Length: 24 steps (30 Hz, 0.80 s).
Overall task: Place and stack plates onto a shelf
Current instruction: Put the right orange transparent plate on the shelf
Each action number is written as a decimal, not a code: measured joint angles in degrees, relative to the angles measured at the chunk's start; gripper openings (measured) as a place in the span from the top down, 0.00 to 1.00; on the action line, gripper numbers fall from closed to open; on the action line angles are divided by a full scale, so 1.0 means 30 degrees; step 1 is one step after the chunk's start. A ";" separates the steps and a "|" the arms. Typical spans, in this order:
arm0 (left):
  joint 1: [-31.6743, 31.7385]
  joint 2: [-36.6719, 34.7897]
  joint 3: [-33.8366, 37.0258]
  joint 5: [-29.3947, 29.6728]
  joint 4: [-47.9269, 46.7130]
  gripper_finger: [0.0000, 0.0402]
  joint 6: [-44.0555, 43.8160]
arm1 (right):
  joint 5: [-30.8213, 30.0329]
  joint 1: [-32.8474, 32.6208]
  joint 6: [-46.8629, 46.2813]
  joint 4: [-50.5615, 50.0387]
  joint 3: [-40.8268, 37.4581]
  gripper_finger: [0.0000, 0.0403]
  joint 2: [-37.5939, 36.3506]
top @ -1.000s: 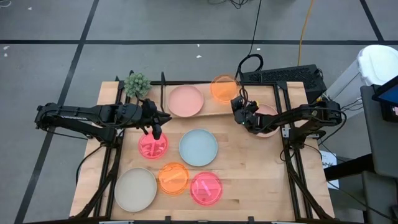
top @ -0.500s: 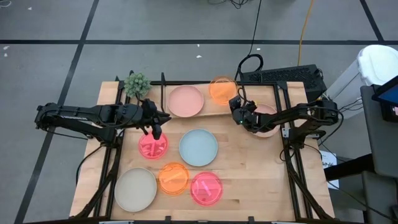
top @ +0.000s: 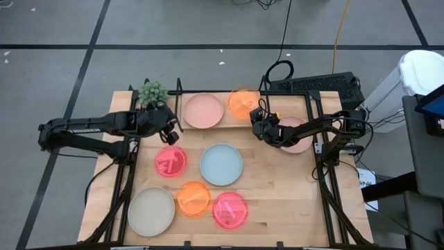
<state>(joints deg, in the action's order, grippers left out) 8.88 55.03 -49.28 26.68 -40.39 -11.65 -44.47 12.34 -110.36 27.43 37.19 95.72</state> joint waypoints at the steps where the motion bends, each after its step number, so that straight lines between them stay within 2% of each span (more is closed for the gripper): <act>1: 0.0382 0.0060 -0.0015 -0.0085 0.0025 0.81 0.0158 | -0.0008 0.0012 -0.0003 -0.0116 0.0000 1.00 0.0000; 8: 0.2287 0.0470 0.0022 -0.1622 0.0469 0.81 0.0355 | -0.0091 0.0034 -0.0011 -0.0748 0.0000 1.00 0.0000; 24: 0.2931 0.0696 0.0015 -0.2246 0.0667 0.81 0.0887 | -0.0139 0.0350 -0.0535 -0.1678 0.0000 1.00 0.0000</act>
<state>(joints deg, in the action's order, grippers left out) 17.67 57.12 -49.23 19.94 -38.39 -8.99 -44.88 13.39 -111.96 22.40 37.19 95.72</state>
